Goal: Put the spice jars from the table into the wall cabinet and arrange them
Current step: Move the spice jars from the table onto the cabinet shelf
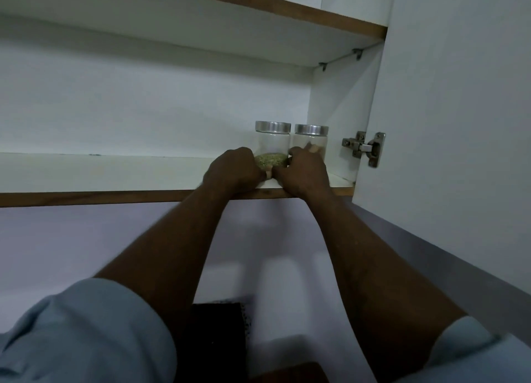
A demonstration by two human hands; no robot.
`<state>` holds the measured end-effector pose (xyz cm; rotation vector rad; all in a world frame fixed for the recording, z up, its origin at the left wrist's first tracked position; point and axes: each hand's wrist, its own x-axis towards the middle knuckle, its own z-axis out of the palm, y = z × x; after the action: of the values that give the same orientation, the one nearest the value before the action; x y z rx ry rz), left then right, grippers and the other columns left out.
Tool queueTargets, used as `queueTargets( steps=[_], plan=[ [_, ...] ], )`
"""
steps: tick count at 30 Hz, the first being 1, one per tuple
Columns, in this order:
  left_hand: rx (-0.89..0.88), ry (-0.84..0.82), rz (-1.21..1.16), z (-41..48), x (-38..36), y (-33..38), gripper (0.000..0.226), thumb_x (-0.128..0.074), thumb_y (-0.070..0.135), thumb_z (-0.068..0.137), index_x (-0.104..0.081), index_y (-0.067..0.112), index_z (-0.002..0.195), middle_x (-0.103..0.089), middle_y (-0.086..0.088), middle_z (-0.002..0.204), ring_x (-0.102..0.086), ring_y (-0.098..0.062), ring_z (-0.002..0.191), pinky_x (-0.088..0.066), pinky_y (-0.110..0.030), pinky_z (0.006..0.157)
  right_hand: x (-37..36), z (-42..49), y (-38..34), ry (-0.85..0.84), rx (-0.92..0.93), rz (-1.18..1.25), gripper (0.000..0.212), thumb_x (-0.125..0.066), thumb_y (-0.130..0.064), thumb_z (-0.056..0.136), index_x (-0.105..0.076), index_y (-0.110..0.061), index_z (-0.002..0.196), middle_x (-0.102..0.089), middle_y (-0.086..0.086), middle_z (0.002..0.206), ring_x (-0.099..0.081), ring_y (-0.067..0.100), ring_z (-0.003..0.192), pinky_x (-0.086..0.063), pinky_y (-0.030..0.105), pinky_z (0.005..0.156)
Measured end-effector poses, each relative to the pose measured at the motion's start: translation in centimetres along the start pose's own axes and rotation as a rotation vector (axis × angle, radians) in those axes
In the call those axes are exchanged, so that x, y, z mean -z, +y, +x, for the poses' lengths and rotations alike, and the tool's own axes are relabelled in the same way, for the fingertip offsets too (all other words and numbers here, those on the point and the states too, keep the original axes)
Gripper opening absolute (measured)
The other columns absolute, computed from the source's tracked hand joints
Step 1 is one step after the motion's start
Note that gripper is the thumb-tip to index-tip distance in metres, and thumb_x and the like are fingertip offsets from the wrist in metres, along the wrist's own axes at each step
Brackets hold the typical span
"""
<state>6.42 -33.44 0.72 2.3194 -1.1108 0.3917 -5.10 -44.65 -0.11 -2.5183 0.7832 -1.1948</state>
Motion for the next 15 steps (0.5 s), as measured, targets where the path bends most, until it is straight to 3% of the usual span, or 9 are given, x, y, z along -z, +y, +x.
queueTargets(
  steps=[7, 11, 13, 15],
  plan=[
    [0.047, 0.136, -0.052, -3.0, 1.4, 0.8, 0.045, -0.07, 0.036, 0.079, -0.067, 0.013, 0.117, -0.068, -0.011, 0.117, -0.064, -0.031, 0.107, -0.045, -0.032, 0.077, 1.2, -2.3, -1.0, 0.102, 0.004, 0.107, 0.055, -0.077, -0.034, 0.079, -0.061, -0.004, 0.122, -0.07, 0.005, 0.097, -0.066, 0.022, 0.095, -0.035, 0.02, 0.06],
    [-0.064, 0.209, 0.01, -7.9, 2.5, 1.5, 0.03, -0.06, 0.027, 0.084, -0.073, 0.019, 0.11, -0.074, -0.007, 0.106, -0.066, -0.03, 0.1, -0.048, -0.033, 0.081, 1.6, -7.6, -2.3, 0.179, 0.116, 0.158, 0.032, -0.069, -0.021, 0.086, -0.068, -0.005, 0.113, -0.071, 0.008, 0.106, -0.066, 0.025, 0.099, -0.052, 0.03, 0.079],
    [-0.158, 0.283, 0.024, -11.6, 2.3, 1.7, 0.03, -0.056, 0.026, 0.087, -0.077, 0.021, 0.108, -0.076, -0.005, 0.103, -0.066, -0.029, 0.099, -0.049, -0.034, 0.082, 0.6, -12.1, -3.2, 0.212, 0.212, 0.236, 0.03, -0.065, -0.011, 0.084, -0.069, -0.005, 0.113, -0.07, 0.01, 0.109, -0.064, 0.026, 0.103, -0.053, 0.036, 0.088],
    [-0.222, 0.317, -0.11, -16.1, 1.0, 1.1, 0.035, -0.053, 0.021, 0.086, -0.076, 0.023, 0.113, -0.075, -0.004, 0.11, -0.065, -0.026, 0.107, -0.049, -0.036, 0.091, -1.1, -17.5, -4.0, 0.167, 0.23, 0.335, 0.039, -0.065, -0.008, 0.078, -0.066, -0.007, 0.117, -0.067, 0.007, 0.114, -0.061, 0.019, 0.105, -0.049, 0.023, 0.089]
  ],
)
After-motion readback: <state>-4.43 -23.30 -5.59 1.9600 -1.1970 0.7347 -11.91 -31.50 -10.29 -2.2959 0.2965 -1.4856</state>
